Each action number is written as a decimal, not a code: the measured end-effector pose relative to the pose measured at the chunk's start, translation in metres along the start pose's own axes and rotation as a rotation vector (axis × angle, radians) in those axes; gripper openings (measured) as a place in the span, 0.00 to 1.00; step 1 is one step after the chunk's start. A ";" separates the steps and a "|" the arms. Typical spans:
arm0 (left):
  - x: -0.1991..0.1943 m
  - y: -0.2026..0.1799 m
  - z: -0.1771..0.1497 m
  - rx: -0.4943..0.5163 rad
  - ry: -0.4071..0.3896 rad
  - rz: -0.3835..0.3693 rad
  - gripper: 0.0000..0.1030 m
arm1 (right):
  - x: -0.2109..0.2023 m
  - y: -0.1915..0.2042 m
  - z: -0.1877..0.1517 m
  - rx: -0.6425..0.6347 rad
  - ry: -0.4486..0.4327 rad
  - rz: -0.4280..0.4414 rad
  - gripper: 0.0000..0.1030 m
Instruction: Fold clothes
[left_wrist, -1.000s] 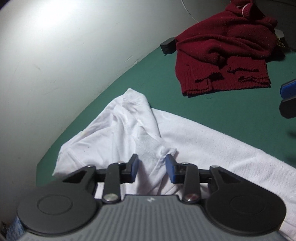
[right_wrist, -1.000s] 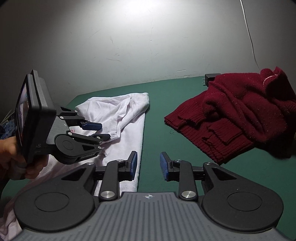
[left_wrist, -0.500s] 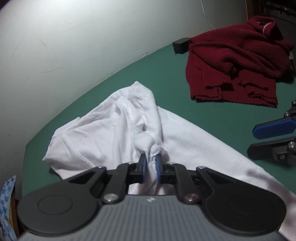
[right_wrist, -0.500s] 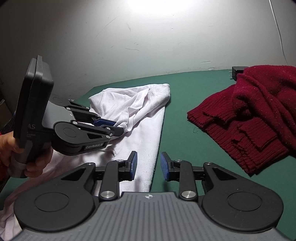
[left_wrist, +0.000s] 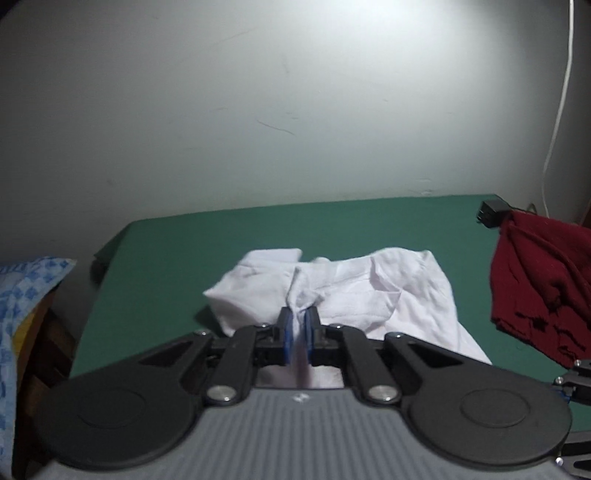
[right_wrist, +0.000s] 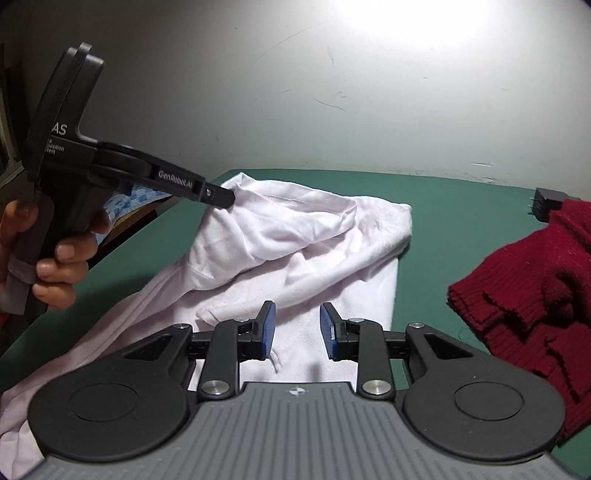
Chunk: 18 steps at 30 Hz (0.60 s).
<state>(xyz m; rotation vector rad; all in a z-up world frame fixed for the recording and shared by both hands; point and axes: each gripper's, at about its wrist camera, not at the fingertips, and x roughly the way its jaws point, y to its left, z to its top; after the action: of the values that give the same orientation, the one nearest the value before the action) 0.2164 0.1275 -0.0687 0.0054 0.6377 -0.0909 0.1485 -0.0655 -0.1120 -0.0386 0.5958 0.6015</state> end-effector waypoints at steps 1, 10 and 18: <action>-0.008 0.010 0.000 -0.028 -0.021 0.036 0.04 | 0.005 0.003 0.003 -0.018 0.005 0.006 0.28; -0.027 0.065 -0.032 -0.112 -0.036 0.355 0.04 | 0.073 0.039 0.023 -0.087 0.059 0.027 0.28; -0.019 0.107 -0.074 -0.214 0.056 0.438 0.04 | 0.117 0.043 0.036 -0.065 0.052 -0.089 0.28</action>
<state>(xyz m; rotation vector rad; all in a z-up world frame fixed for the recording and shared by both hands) 0.1666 0.2380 -0.1191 -0.0593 0.6867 0.4015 0.2217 0.0382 -0.1397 -0.1419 0.6214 0.5348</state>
